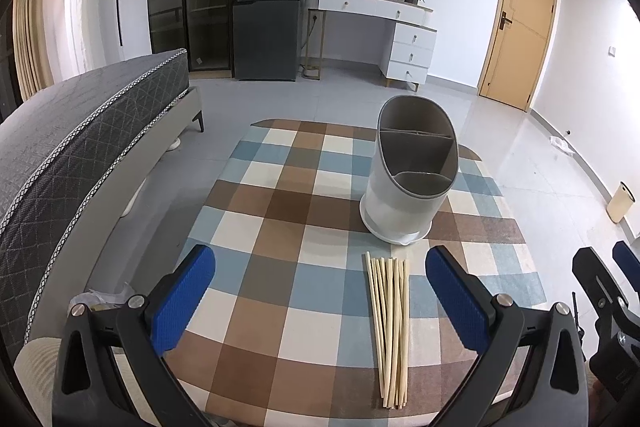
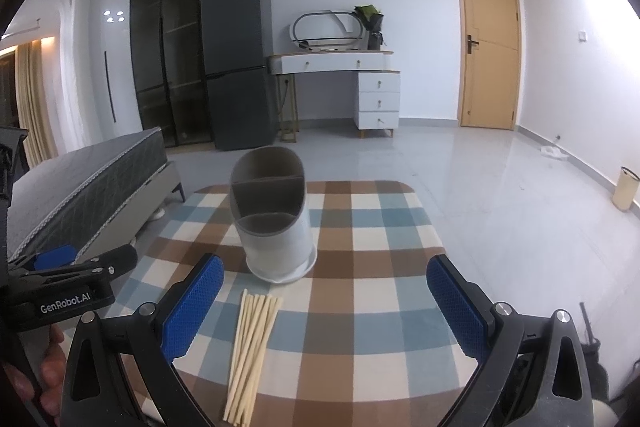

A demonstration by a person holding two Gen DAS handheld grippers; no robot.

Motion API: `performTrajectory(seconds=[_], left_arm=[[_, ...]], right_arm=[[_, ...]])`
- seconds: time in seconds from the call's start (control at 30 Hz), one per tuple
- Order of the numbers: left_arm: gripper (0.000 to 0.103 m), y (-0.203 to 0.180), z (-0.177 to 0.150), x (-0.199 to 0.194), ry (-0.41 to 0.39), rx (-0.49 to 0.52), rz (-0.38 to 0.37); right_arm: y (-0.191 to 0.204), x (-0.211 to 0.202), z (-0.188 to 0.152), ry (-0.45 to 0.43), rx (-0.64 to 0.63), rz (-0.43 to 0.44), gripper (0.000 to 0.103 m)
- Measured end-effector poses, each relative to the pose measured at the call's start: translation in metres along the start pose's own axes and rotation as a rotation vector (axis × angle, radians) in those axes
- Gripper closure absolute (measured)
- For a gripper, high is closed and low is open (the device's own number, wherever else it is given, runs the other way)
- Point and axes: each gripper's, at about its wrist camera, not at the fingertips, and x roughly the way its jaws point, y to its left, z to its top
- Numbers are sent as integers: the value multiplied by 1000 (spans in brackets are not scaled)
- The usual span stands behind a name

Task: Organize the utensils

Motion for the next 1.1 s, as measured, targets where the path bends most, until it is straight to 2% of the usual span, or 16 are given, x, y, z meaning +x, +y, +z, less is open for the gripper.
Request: performTrajectory(seconds=[0.23, 0.33, 0.4, 0.5, 0.53, 0.6, 0.67, 0.73, 0.83, 0.93, 1.1], left_arm=[[1, 2, 2, 10, 47, -10, -42], [1, 2, 2, 19, 67, 6, -17], [1, 5, 2, 28, 98, 3, -11], [1, 15, 0, 48, 176, -25, 13], [1, 18, 0, 54, 199, -36, 20], [1, 27, 0, 67, 251, -78, 18], [1, 32, 0, 77, 295, -99, 31], [1, 37, 0, 85, 332, -117, 46], [1, 47, -1, 95, 386, -156, 48], [1, 54, -1, 100, 414, -189, 47], [1, 60, -1, 107, 450, -224, 36]], right_arm=[[6, 14, -4, 33, -9, 41, 1], [9, 27, -7, 77, -17, 64, 2], [9, 37, -10, 113, -14, 79, 7], [10, 69, -17, 238, 1, 106, 13], [9, 78, -19, 267, 8, 109, 17], [9, 107, -26, 380, 25, 123, 24], [8, 129, -34, 456, 46, 129, 36], [9, 154, -43, 531, 73, 155, 38], [13, 182, -50, 616, 69, 173, 56], [18, 203, -55, 680, 59, 166, 63], [27, 219, -57, 718, 41, 177, 65]])
